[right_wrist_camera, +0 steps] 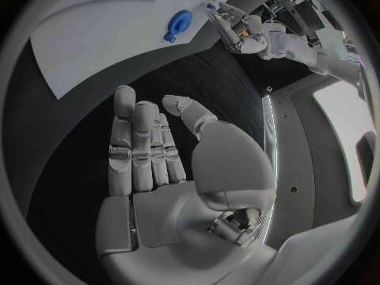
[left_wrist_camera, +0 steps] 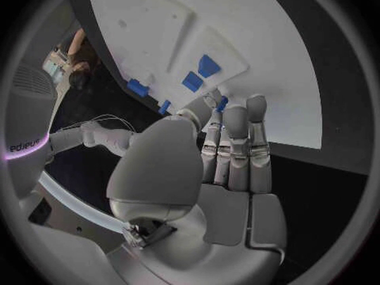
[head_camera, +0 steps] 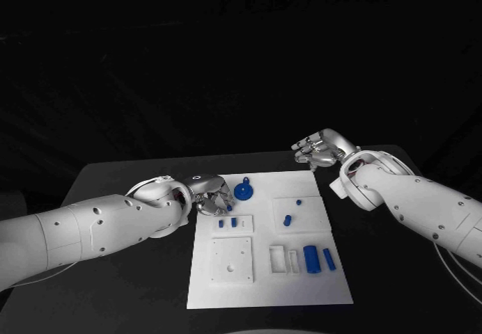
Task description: Assemble the parts on the task board
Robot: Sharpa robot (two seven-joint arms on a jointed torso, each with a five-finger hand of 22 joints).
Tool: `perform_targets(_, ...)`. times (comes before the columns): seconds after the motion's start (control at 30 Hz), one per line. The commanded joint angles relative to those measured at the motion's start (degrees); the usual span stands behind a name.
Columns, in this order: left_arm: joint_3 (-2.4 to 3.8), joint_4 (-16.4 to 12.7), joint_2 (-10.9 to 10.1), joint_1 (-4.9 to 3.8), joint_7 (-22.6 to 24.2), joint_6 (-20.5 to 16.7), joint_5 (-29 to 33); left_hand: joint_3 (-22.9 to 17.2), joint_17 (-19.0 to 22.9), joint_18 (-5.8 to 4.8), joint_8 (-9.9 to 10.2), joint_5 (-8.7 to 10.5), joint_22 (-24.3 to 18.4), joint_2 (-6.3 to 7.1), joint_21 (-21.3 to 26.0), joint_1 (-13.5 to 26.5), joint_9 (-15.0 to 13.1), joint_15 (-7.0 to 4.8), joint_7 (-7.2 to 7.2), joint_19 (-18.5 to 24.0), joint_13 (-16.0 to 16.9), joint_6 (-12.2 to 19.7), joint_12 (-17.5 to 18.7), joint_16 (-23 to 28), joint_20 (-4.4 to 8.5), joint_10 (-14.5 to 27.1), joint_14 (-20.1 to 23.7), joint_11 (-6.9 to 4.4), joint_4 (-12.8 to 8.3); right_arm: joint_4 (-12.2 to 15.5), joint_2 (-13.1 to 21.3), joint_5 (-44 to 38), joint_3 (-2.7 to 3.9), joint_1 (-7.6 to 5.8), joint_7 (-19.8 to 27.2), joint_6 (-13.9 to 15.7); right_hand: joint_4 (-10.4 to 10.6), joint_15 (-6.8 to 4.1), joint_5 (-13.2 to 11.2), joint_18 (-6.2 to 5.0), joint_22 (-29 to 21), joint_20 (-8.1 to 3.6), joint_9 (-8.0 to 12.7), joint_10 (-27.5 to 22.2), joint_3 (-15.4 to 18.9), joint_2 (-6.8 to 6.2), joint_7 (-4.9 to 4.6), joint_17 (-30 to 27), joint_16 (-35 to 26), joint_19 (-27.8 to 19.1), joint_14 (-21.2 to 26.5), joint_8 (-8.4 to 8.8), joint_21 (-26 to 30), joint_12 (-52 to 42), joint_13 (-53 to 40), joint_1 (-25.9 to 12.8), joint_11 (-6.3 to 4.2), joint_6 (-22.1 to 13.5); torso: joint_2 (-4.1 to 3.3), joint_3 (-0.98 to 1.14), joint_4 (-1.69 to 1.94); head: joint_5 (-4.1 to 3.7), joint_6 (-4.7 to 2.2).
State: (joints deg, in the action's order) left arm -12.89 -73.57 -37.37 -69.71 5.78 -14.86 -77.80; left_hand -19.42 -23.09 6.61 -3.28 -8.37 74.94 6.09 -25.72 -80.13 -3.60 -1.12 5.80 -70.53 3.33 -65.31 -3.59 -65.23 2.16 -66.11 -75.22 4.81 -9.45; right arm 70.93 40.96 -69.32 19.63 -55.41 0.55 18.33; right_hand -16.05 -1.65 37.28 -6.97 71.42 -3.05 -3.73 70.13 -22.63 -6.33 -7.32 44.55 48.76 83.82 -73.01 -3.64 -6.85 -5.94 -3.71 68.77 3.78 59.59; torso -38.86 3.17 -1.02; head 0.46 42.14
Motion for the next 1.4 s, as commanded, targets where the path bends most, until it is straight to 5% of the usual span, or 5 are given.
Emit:
perform_targets(0.03,0.0,-0.21,-0.06,0.02,0.67,-0.08,-0.48,-0.02,-0.05,0.69,-0.32,-0.24,1.15,-0.62,-0.37,-0.12,0.0,0.08,0.12,0.53,0.06,-0.4,-0.05,-0.22,0.05,0.03,0.17,-0.15,-0.25,-0.11,-0.08,-0.4,0.02,0.03,0.24,-0.62,0.1,0.18,0.0,-2.57,-0.05,0.29,-0.01,0.21,-0.04,0.04,-0.46,-0.05,0.25,2.25,-0.22,0.07,-0.19,0.2,0.1,-0.69,0.26,-0.11,0.0,-0.02,0.0,-0.05,0.04)
perform_targets(0.6,0.01,-0.44,-0.27,0.02,1.21,-1.0,-0.11,-0.09,0.0,0.9,-0.27,-0.27,1.13,-0.57,-0.63,-0.08,0.02,0.3,0.28,0.6,0.06,-0.19,-0.04,-0.21,-0.13,0.25,0.13,0.05,-0.53,-0.78,-0.29,-0.35,0.02,0.06,0.31,-0.59,0.1,0.18,0.0,-2.57,-0.05,0.29,-0.01,0.21,-0.04,0.04,-0.46,-0.05,0.25,2.25,-0.22,0.07,-0.19,0.2,0.1,-0.69,0.26,-0.11,0.0,0.02,-0.03,0.09,0.07)
perform_targets(0.87,0.02,-0.32,-0.31,0.02,1.79,-3.0,0.8,-0.07,0.16,1.39,-0.18,-0.34,1.04,0.27,-0.56,-0.19,0.08,0.86,-0.58,0.49,0.05,4.21,-0.01,-0.03,-0.64,1.86,0.15,0.72,-0.88,-0.83,-0.3,-0.32,0.02,0.09,0.39,-0.48,0.08,0.23,-0.07,-2.59,-0.43,0.31,-0.01,-0.2,-0.11,0.01,-0.52,-0.12,0.26,2.18,-0.19,0.08,-0.43,0.44,0.14,-0.7,0.4,-0.24,-0.01,0.02,-0.05,0.14,0.01)
perform_targets(1.17,0.13,-0.42,-0.6,0.02,2.41,-4.72,2.71,0.98,0.33,1.9,-0.22,-0.31,1.0,0.61,-0.16,-0.65,0.05,1.29,-0.51,0.32,0.06,5.28,-0.05,0.05,-1.15,3.21,0.24,1.21,-0.79,-0.61,-0.15,-0.29,0.02,0.11,0.51,-0.52,0.06,0.32,-0.24,-2.7,-0.52,0.4,-0.02,-0.6,-0.29,-0.06,-0.56,-0.12,0.31,2.2,-0.22,0.06,-0.5,0.75,0.14,-0.73,0.55,-0.2,-0.02,0.02,-0.06,0.09,-0.04)
perform_targets(1.4,0.97,-0.74,-1.21,0.03,3.17,-4.71,7.91,1.55,0.4,1.93,-0.22,-0.29,0.96,0.57,0.11,-0.42,0.05,1.31,-0.28,0.24,0.06,5.4,-0.1,0.03,-1.26,3.16,0.28,1.18,-0.45,0.68,0.83,-1.31,0.02,0.37,0.33,-2.25,-0.12,0.08,-3.07,-2.9,-0.45,0.26,-0.07,0.27,-0.64,0.41,-0.23,0.02,0.85,2.58,-1.12,0.01,-1.36,0.67,0.14,0.43,0.22,1.08,-0.03,-0.01,-0.05,-0.13,-0.31)
